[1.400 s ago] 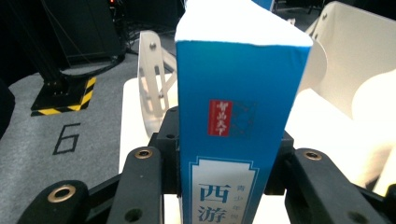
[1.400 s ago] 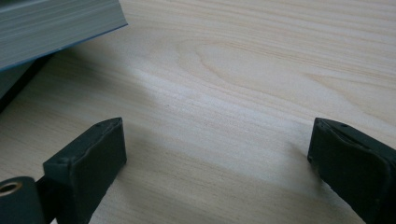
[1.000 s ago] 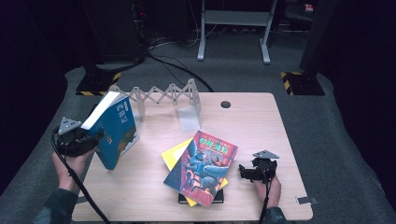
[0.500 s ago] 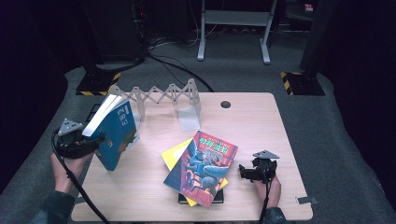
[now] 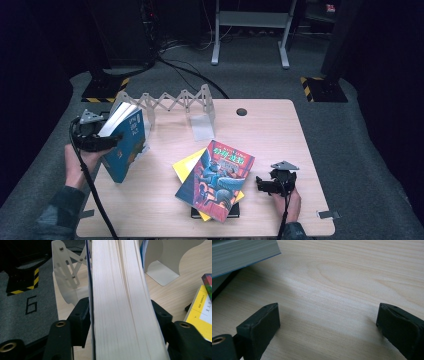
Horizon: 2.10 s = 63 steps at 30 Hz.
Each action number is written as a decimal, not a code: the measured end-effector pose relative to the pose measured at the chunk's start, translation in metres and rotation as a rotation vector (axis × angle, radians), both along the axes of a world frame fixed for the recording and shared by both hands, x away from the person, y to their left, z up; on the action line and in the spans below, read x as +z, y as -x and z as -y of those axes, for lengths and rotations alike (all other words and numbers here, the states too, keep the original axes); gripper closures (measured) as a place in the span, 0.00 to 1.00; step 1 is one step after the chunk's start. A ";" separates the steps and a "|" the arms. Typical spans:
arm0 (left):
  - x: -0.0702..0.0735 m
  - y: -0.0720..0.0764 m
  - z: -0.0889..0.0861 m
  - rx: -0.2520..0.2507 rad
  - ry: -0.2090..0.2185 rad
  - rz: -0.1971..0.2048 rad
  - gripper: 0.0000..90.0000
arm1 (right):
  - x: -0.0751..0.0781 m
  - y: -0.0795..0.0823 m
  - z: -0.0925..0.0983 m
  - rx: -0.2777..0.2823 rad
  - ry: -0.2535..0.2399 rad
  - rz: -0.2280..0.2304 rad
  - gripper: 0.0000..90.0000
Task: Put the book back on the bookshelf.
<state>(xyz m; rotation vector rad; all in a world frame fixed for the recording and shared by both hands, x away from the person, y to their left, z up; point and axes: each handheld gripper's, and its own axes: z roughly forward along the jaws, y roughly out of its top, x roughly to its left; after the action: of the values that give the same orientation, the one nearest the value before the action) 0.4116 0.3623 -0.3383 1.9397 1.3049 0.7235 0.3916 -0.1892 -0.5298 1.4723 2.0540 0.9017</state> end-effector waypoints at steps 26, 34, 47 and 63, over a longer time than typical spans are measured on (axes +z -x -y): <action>0.010 -0.020 -0.017 0.054 0.059 -0.016 0.68 | 0.000 0.000 0.000 0.005 0.002 0.001 0.06; 0.025 -0.036 -0.011 0.068 0.074 0.019 0.68 | 0.000 0.000 0.000 0.002 0.001 -0.001 0.06; 0.040 -0.071 -0.007 0.166 0.148 0.018 0.68 | 0.000 0.000 0.000 0.001 0.000 0.001 0.07; 0.024 -0.102 -0.012 0.378 0.154 0.054 0.68 | 0.000 0.000 0.000 -0.001 -0.001 0.002 0.07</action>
<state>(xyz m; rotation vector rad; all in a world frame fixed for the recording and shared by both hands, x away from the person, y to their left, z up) 0.5139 0.3747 -0.3141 1.5583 1.6641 0.8229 0.3918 -0.1893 -0.5295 1.4719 2.0516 0.9034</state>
